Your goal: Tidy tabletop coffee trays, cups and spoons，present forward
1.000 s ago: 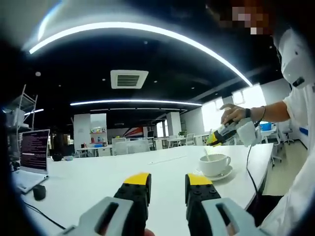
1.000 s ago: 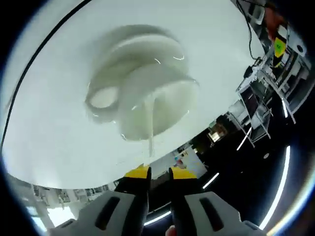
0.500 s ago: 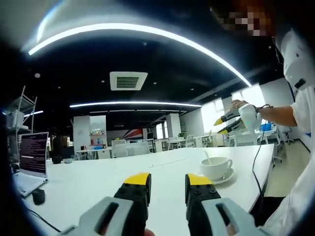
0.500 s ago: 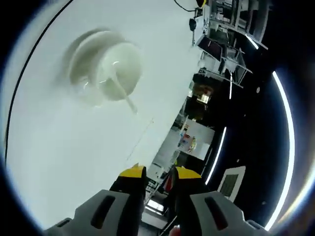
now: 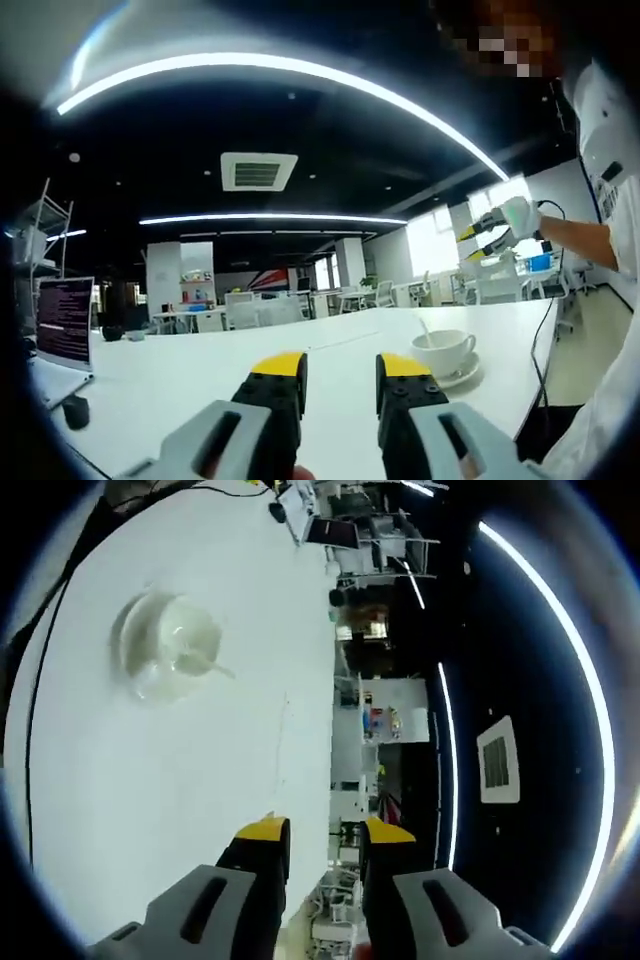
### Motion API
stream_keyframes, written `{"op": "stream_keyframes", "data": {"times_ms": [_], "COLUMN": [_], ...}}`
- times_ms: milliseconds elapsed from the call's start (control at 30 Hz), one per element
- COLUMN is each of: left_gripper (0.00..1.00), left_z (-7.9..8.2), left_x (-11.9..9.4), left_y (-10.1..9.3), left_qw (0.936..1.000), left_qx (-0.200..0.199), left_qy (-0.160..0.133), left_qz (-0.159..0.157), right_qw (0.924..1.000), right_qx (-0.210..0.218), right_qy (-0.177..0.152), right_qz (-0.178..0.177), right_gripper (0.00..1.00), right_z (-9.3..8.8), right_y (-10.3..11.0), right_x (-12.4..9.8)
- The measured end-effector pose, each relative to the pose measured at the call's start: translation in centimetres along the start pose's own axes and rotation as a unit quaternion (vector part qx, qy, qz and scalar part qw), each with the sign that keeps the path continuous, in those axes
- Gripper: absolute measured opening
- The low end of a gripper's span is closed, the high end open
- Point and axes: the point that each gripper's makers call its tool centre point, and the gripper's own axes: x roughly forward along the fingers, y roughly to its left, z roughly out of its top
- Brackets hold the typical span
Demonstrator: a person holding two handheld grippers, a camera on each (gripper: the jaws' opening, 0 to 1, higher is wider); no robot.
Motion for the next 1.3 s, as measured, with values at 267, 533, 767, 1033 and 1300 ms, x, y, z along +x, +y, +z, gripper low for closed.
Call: {"op": "stream_keyframes", "data": {"times_ms": [267,533,767,1033,1300], "left_gripper": [0.29,0.29,0.29,0.29,0.29], "left_z": [0.4,0.4,0.3,0.1,-0.7], "left_x": [0.2,0.2,0.3,0.4,0.1], "left_y": [0.5,0.6,0.4,-0.2,0.0], "left_qw": [0.9999,0.9999,1.0,1.0,0.9999], "left_qx": [-0.004,0.0,0.003,0.006,0.001], "left_qy": [-0.011,-0.014,-0.008,-0.003,0.005], "left_qz": [0.003,0.0,-0.004,0.0,0.01], "right_qw": [0.99,0.9574,0.9045,0.827,0.7921], "right_qx": [0.14,0.261,0.398,0.538,0.591], "right_qy": [-0.006,-0.11,-0.145,-0.155,-0.147], "right_qz": [-0.017,-0.055,-0.049,-0.05,-0.038], "right_gripper": [0.33,0.36,0.37,0.37,0.38], "right_z": [-3.2,-3.3,-5.0,-7.9,-8.8], "right_y": [-0.9,0.5,3.6,7.9,11.6], "right_x": [-4.5,-6.9,-6.8,-6.0,-5.3]}}
